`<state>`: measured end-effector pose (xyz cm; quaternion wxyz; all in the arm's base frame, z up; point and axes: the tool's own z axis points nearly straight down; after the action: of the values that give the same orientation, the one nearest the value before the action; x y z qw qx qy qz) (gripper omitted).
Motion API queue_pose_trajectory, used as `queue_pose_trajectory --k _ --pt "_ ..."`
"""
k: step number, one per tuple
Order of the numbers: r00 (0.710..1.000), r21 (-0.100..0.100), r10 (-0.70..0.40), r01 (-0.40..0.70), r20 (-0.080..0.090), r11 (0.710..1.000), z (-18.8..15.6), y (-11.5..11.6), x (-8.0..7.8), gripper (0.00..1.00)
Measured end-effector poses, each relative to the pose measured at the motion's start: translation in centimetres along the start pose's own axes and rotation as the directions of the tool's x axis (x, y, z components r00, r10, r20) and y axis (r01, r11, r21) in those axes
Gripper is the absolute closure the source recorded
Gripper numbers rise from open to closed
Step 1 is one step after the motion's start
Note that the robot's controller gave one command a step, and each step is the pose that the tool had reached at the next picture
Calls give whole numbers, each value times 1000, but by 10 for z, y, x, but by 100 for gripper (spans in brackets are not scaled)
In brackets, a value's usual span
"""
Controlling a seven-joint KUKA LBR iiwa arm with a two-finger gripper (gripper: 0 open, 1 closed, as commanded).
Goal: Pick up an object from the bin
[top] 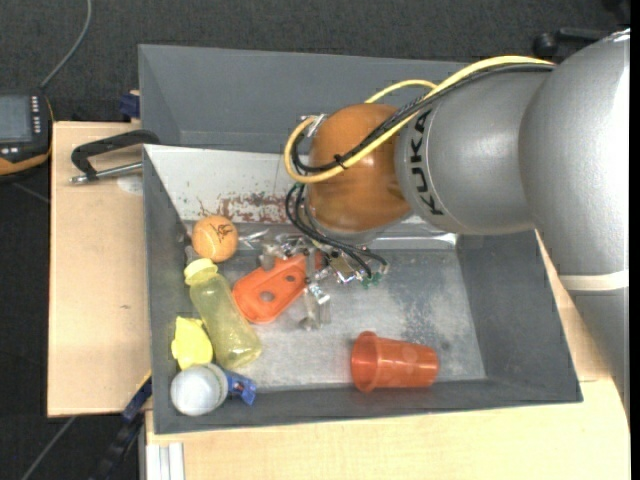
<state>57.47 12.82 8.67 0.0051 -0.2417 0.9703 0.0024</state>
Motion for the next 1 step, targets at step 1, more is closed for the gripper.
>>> queue_pose_trajectory --k 1 --pt "989 2 -147 147 3 989 14 2 -18 100"
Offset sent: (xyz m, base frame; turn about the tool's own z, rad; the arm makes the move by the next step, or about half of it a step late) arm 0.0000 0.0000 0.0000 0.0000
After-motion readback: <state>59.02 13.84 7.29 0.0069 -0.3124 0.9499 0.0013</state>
